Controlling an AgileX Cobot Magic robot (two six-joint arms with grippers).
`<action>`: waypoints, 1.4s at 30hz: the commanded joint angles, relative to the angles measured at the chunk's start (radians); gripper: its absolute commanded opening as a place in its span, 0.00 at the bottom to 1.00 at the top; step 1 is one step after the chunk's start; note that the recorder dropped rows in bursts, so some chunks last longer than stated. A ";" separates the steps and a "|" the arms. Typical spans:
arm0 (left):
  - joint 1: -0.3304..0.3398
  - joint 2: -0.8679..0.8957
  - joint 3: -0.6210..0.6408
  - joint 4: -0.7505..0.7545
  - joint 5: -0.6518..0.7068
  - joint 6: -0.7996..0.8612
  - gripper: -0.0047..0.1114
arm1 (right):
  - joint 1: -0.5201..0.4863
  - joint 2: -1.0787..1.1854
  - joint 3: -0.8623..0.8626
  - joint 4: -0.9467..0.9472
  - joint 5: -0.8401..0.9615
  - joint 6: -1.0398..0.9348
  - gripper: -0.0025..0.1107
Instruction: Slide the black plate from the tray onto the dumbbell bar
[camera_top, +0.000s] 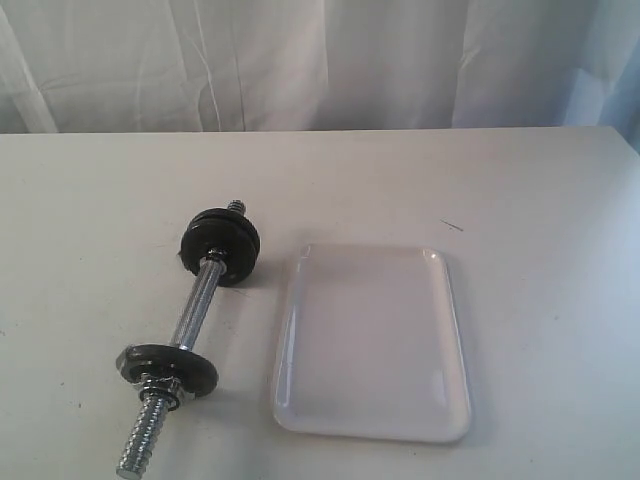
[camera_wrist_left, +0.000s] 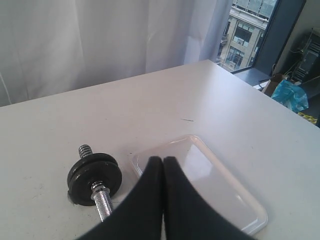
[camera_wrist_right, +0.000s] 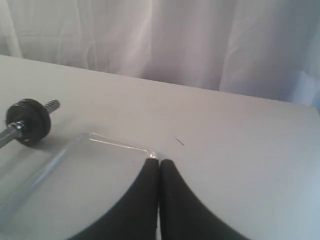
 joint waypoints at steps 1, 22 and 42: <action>0.000 -0.008 0.006 -0.011 -0.001 0.003 0.04 | -0.092 -0.154 0.184 -0.009 -0.076 0.017 0.02; 0.000 -0.010 0.006 -0.011 0.000 0.004 0.04 | -0.197 -0.223 0.446 -0.038 -0.202 0.022 0.02; 0.000 -0.010 0.006 -0.011 0.000 0.004 0.04 | -0.197 -0.223 0.446 -0.036 -0.203 0.022 0.02</action>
